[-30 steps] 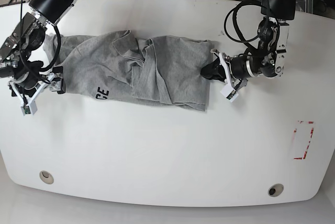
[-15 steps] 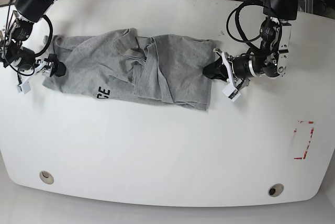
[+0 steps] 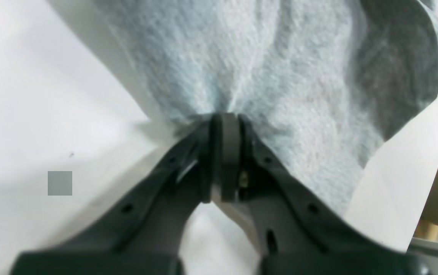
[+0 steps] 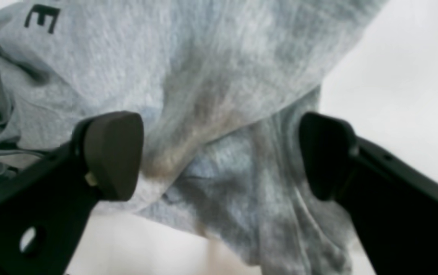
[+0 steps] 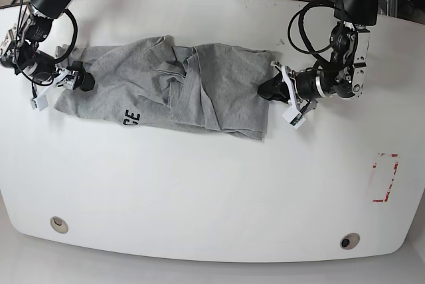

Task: Layout the t-shirt on the table in an organized manner, then fold the t-shirt properly
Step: 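Move the right gripper to the strip's other end and grasp it, then lift the end with the right gripper and fold it over toward the left gripper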

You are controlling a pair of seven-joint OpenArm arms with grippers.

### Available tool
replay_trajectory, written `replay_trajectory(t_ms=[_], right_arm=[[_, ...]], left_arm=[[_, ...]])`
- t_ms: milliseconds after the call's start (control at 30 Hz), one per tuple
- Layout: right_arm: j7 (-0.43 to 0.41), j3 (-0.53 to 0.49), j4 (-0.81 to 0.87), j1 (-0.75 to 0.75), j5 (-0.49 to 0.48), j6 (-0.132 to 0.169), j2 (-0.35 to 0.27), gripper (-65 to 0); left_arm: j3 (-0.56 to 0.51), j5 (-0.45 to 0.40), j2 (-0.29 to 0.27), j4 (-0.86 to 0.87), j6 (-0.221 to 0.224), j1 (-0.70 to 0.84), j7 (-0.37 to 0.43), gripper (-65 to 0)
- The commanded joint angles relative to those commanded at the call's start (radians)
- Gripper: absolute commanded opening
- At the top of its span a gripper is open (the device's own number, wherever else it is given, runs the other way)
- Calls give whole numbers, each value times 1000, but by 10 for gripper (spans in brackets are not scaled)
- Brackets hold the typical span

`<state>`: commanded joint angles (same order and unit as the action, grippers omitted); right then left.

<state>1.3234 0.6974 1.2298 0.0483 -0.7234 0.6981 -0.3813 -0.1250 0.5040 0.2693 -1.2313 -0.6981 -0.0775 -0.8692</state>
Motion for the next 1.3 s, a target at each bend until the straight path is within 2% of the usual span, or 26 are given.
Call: replay_trajectory(t_ms=[133,300,333,433,567,633,700,867,1033,1200,1300], right_arm=[[-20,-49,20,-6,-2,0,18,-29],[-25,-54,63,-20,-2,0,43,-33],[-29,-54,69,-20,-2,0,43,-51],[-49,-57,68,-20,3,0,43,-181],[-106,-61,66,-20,21,0,35,-503],[-121,-63,69,-12,87,0,35,-650],[-123,-61,71,15,164,0,41,-644],[-115,-60,163,25,221,0,46,-650],[0,-57,394,8,226,0,94,-650],[69,-61,585,-28,219,0,183,-650],[73,-107,675,-31,219,0,239,-650]], left_arm=[[0,0,0,0,0,0,0,-617],[0,0,0,0,0,0,0,-617],[0,0,0,0,0,0,0,-617],[0,0,0,0,0,0,-2,-617],[0,0,0,0,0,0,-2,-617],[0,0,0,2,0,0,-2,-617],[0,0,0,3,0,0,-2,-617],[0,0,0,2,0,0,-2,-617],[0,0,0,5,0,-2,-2,-617],[-2,-2,0,3,0,-3,-3,-617],[-3,-2,0,5,0,-3,-3,-617]])
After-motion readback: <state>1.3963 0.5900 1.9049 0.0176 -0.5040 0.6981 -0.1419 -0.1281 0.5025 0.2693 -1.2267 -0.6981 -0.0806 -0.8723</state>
